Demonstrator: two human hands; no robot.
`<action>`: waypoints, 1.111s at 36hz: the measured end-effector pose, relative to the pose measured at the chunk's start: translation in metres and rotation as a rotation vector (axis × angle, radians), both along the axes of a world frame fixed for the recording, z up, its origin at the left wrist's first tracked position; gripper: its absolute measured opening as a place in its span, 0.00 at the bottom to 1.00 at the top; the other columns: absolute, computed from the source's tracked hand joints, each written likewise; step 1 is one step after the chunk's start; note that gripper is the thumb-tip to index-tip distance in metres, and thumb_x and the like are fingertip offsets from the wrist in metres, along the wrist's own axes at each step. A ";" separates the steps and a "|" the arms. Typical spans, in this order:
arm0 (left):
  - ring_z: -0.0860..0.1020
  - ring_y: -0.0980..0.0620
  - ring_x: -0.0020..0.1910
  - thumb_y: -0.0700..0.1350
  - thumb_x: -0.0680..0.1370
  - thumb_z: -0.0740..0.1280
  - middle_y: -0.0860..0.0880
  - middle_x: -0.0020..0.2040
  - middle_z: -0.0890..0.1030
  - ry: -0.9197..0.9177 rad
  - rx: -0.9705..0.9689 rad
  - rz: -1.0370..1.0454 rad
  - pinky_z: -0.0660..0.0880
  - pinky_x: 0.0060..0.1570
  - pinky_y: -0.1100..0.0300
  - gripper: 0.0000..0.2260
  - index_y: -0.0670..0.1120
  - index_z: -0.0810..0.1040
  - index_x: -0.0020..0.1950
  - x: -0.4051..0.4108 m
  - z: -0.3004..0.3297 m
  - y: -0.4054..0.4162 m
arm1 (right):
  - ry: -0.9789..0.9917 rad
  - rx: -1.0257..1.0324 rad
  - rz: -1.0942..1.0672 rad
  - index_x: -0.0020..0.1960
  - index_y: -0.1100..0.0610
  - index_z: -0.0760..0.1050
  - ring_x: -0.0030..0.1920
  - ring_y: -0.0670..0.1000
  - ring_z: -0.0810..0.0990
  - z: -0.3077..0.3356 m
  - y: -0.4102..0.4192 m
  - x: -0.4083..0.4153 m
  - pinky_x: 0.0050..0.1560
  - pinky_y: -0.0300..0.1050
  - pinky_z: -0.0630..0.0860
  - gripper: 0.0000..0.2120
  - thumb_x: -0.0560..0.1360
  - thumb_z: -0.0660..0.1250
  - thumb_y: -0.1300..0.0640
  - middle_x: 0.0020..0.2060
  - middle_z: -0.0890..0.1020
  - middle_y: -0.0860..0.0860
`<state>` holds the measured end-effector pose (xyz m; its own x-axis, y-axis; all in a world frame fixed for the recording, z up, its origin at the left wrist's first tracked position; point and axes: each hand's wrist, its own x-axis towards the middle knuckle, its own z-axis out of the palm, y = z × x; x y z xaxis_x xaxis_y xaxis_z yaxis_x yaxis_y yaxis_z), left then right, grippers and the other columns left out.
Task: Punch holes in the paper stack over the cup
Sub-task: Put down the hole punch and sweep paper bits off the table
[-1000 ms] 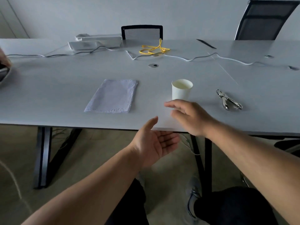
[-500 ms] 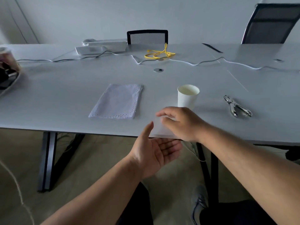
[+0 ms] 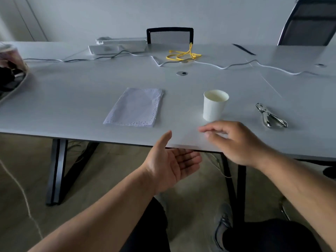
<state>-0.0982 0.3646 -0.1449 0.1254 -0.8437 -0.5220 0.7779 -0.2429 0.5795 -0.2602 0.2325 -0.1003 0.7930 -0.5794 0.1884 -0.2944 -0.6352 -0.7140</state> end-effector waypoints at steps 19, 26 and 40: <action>0.84 0.40 0.55 0.62 0.82 0.58 0.36 0.54 0.84 -0.033 -0.043 -0.135 0.79 0.62 0.46 0.31 0.34 0.83 0.57 -0.052 0.019 -0.022 | -0.023 0.335 0.124 0.54 0.58 0.84 0.53 0.59 0.87 0.002 0.006 -0.021 0.58 0.57 0.82 0.18 0.79 0.65 0.46 0.51 0.88 0.55; 0.83 0.36 0.55 0.60 0.81 0.62 0.32 0.58 0.82 -0.038 -0.085 0.046 0.78 0.62 0.43 0.33 0.30 0.75 0.68 -0.042 0.052 -0.026 | -0.380 0.543 -0.290 0.46 0.62 0.80 0.27 0.52 0.80 0.010 -0.054 -0.002 0.30 0.45 0.77 0.14 0.83 0.63 0.54 0.32 0.83 0.57; 0.83 0.37 0.58 0.58 0.84 0.58 0.33 0.61 0.82 -0.366 -0.352 0.260 0.79 0.62 0.45 0.27 0.33 0.77 0.62 -0.001 0.140 -0.139 | -0.482 0.617 -0.445 0.32 0.58 0.76 0.22 0.50 0.66 -0.010 -0.081 -0.007 0.24 0.39 0.62 0.17 0.78 0.61 0.58 0.24 0.75 0.57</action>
